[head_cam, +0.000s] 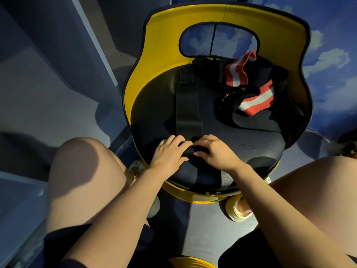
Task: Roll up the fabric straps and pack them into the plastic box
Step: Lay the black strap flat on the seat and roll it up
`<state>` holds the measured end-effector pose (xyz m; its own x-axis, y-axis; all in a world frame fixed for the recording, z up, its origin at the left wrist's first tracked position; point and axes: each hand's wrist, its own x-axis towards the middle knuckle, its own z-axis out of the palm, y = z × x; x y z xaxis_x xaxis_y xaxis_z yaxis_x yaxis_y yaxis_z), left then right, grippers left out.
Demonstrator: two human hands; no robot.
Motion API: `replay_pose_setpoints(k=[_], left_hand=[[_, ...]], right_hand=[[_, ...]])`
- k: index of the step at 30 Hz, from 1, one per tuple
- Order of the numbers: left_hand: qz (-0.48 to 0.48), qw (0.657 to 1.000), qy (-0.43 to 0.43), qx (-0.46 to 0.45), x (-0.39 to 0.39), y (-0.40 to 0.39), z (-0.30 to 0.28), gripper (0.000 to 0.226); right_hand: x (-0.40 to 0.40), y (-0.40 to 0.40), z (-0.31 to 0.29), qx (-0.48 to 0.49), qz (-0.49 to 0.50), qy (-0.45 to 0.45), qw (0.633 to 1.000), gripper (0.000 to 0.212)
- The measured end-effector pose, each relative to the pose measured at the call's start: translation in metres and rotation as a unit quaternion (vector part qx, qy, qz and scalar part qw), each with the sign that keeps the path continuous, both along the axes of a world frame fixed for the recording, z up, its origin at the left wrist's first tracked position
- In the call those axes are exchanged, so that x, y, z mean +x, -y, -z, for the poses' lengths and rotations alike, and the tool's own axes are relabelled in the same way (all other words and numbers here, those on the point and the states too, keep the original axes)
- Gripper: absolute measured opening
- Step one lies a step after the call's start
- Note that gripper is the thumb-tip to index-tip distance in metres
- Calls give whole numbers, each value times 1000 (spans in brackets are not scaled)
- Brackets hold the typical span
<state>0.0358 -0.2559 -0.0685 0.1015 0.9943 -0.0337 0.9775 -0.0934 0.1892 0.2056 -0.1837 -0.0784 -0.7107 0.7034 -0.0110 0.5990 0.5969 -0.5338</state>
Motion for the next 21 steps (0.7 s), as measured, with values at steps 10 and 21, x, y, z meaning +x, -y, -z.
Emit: replay_pose_setpoints(k=[10,21], left_hand=[[-53,993,100,-41,-2,-6,-2,39],[-76,977,177,-92,-8,-11,-7,34]], right_hand=[[4,12,6,147,-28,-9,989,38],[2,3,4,68,-14,-38,997,33]])
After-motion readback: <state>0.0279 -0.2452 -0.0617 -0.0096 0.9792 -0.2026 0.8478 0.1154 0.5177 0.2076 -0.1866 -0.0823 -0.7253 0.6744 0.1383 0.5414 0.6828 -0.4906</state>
